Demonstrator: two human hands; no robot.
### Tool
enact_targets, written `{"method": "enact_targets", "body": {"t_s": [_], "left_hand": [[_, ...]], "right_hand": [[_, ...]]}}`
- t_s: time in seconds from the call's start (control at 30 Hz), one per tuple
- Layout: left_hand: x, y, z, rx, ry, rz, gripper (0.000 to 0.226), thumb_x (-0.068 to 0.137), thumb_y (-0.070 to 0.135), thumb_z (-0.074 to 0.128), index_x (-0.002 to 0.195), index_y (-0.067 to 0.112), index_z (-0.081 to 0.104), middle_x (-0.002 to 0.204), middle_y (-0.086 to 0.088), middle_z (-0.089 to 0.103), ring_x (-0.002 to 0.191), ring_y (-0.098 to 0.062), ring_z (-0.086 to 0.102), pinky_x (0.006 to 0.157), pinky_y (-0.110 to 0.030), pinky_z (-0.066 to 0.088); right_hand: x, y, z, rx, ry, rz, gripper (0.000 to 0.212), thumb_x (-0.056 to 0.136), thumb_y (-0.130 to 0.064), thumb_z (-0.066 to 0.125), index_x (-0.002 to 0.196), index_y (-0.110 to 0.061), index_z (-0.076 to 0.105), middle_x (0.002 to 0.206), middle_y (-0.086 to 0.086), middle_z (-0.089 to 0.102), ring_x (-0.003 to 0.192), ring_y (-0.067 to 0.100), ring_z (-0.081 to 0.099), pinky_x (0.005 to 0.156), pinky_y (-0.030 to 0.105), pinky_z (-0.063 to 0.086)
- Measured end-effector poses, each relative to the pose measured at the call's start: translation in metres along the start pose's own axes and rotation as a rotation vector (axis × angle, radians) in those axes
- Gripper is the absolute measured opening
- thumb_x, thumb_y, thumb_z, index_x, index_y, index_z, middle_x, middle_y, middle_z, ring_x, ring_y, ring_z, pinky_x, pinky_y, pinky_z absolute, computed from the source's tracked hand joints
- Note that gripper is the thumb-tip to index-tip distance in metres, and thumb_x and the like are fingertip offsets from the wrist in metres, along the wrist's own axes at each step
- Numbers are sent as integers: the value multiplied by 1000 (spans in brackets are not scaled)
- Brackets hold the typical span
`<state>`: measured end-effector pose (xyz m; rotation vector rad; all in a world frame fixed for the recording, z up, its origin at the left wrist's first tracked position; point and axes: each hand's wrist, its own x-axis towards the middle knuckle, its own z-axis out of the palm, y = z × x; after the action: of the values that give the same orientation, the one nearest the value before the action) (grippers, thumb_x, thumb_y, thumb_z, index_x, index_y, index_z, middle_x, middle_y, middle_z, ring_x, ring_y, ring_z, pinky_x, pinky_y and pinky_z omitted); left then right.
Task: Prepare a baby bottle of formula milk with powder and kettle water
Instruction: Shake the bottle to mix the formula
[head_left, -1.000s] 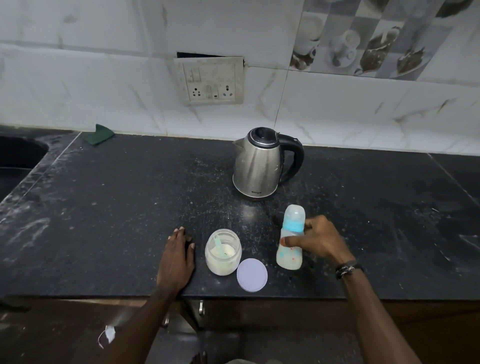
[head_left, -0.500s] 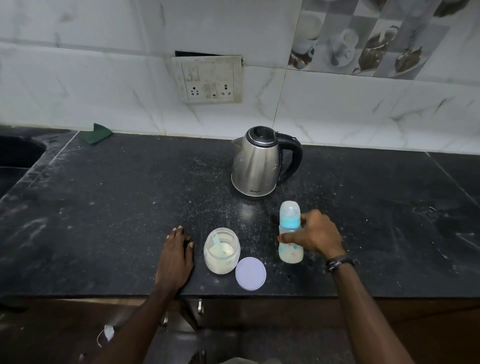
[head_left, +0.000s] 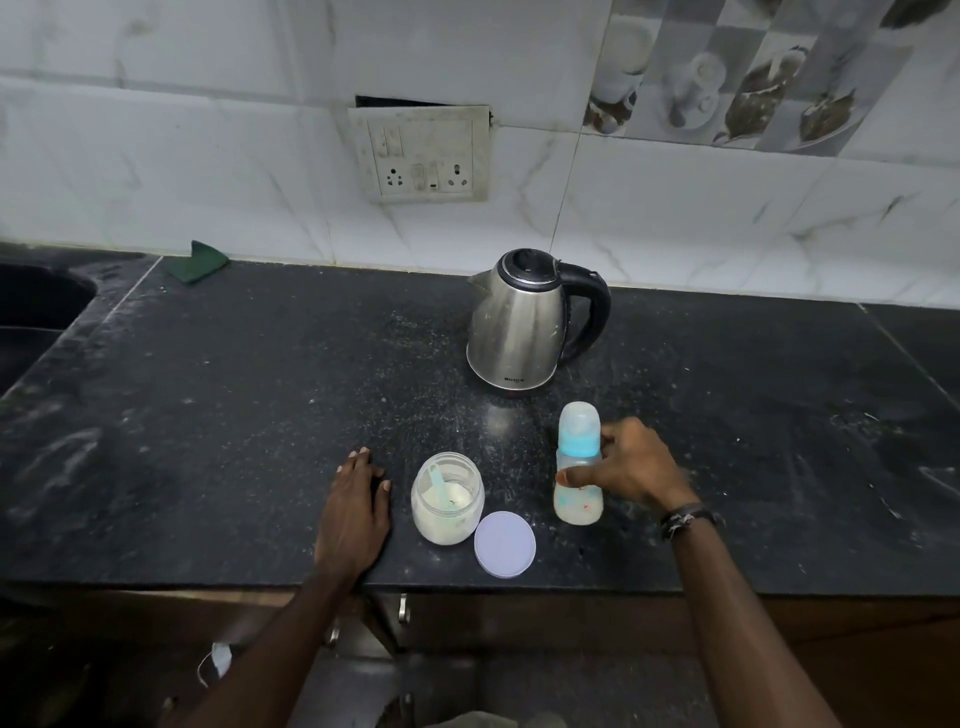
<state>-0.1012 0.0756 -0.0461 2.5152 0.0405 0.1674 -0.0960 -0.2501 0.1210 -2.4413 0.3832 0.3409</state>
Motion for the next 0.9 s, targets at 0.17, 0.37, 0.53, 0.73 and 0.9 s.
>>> {"method": "enact_targets", "body": {"t_s": [0.17,0.37,0.53,0.73,0.9], "left_hand": [[0,1,0,-7,17,3,42,99,16,56,137,-3,51,149,-20,47,141,-34,40,118,-45,32],[0,-1,2,-9,23,7,36,98,14,57,130,-2,56,148,-21,48,140,-35,42,117,-47,33],[1,-1,3,0,39,23,33,98,14,58,128,-1,58,147,-21,49,139,-35,43,116,-48,35],[1,-1,2,9,15,0,40,100,18,55,135,-1,53,150,-19,46,142,-33,40,118,-46,32],[1,-1,1,8,8,-8,43,100,19,54,137,-2,51,152,-18,44,143,-32,38,119,-43,31]], "right_hand": [[1,1,1,-30,84,19,49,56,-46,91,93,-20,72,92,0,72,82,19,67,72,33,53],[-1,3,-3,-26,77,33,54,55,-44,91,99,-19,72,100,3,74,91,24,70,83,45,58],[-1,2,-2,51,11,23,45,53,-39,93,90,-19,75,89,-2,76,83,18,73,81,43,60],[-2,2,-2,94,-36,20,43,54,-35,93,90,-17,77,88,-2,77,83,17,74,82,44,60],[-2,3,-3,114,-5,13,44,57,-30,93,94,-15,76,89,-2,78,84,19,74,82,44,60]]}}
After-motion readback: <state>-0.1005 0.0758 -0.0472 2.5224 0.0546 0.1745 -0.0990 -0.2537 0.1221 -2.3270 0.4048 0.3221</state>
